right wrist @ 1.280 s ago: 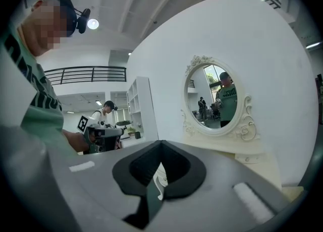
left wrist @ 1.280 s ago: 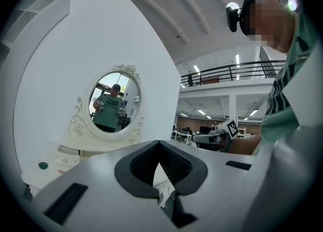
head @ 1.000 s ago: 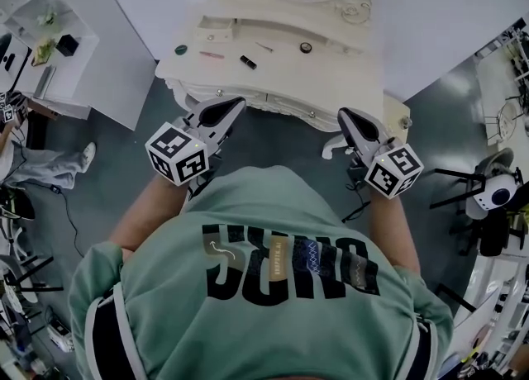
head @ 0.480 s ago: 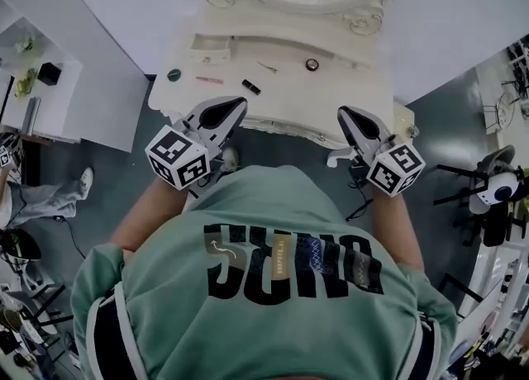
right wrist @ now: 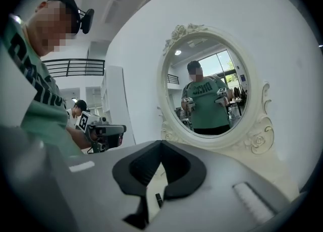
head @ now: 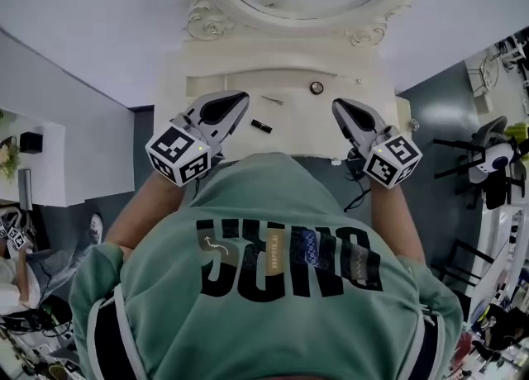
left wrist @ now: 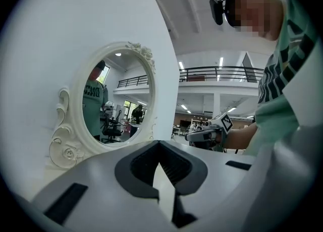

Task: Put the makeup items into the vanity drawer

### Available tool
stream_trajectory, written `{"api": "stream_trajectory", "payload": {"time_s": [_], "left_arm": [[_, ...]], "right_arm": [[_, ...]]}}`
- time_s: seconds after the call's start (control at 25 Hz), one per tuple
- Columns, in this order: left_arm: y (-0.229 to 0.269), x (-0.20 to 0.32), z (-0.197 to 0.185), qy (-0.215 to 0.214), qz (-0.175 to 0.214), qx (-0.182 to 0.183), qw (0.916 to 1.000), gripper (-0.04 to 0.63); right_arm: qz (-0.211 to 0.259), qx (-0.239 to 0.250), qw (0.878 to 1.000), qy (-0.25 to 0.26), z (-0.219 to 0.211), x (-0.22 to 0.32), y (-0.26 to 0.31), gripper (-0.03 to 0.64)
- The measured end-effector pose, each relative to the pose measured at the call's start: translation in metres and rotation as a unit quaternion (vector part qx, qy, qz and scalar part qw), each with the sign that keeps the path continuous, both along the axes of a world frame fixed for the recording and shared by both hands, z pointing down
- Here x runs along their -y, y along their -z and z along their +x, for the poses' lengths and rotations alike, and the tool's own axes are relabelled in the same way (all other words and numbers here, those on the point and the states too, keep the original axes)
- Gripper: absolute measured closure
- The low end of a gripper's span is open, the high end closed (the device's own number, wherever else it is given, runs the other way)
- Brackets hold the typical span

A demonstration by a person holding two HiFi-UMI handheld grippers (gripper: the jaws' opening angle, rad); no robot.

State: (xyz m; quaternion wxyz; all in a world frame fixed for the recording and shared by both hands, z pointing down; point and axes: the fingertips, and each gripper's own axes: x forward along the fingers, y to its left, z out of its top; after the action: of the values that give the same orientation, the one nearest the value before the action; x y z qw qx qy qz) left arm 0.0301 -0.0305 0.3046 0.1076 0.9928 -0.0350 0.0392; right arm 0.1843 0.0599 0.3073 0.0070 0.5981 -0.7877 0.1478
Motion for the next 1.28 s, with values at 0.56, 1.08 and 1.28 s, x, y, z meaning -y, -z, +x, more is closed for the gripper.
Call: {"api": "stream_trajectory", "payload": {"time_s": [0.56,1.08,1.28], "left_arm": [[-0.038,0.011,0.061,0.074,-0.046,0.021,0.996,0.592],[-0.09,0.007,0.129,0.094,-0.064,0.066,0.9913,0.592],[-0.129,0.017,0.149,0.071,-0.072,0.086,0.9912,0.592]], "right_arm": [[-0.034,0.013,0.998,0.054,0.075,0.028,-0.044,0.606],[-0.1,-0.009,0.99,0.098,0.123,0.046,-0.126,0.567],[-0.143,-0.043,0.984,0.093,0.123,0.067,-0.182,0.507]]}}
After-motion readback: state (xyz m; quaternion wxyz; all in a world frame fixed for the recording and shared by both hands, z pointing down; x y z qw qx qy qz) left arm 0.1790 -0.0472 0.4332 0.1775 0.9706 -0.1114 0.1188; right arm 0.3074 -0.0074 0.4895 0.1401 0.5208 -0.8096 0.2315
